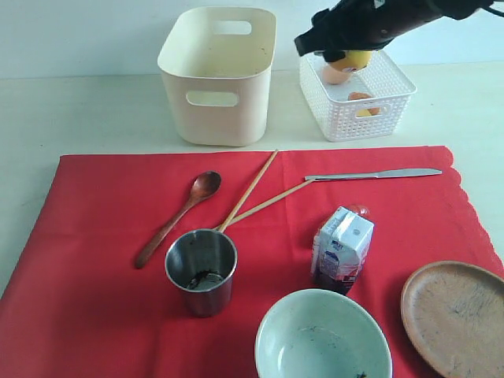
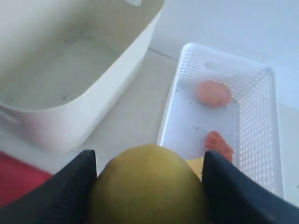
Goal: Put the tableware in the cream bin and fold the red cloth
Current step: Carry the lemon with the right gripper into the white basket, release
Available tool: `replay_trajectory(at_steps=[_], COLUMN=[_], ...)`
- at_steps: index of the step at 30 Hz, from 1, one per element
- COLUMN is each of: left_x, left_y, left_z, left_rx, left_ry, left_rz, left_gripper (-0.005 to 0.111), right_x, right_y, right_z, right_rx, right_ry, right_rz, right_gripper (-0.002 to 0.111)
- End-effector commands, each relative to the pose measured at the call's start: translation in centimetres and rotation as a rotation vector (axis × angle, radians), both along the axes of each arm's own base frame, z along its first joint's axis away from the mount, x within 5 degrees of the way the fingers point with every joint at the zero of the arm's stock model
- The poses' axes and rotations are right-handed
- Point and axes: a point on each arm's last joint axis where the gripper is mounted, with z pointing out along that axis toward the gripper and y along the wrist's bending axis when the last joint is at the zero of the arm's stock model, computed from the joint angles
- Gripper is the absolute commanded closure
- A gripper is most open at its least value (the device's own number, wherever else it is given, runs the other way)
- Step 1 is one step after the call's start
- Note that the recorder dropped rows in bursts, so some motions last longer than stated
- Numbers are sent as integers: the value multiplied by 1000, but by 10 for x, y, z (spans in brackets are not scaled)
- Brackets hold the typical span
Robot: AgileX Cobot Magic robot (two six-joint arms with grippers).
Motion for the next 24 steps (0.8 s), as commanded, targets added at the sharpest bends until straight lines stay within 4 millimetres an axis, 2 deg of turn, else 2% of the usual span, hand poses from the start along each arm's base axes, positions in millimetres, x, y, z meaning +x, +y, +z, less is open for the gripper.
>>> replay_trajectory(at_steps=[1,10,15,24], left_x=[0,0,0,0], left_y=[0,0,0,0], left_z=[1,1,1,1], left_rx=[-3,-3,-3,-3], left_ry=[-12,-12,-12,-12], left_rz=[-4,-4,-4,-4], left_gripper=[105,105,105,105], right_x=[23,57,66,72], right_y=[-21,-43,-43,-41], right_z=[-8,-56,-83,-106], right_rx=[100,184,210,271], right_ry=[-69,-105,-99,-83], right_rz=[-73,-109,-106,-138], right_gripper=[108,108,108,107])
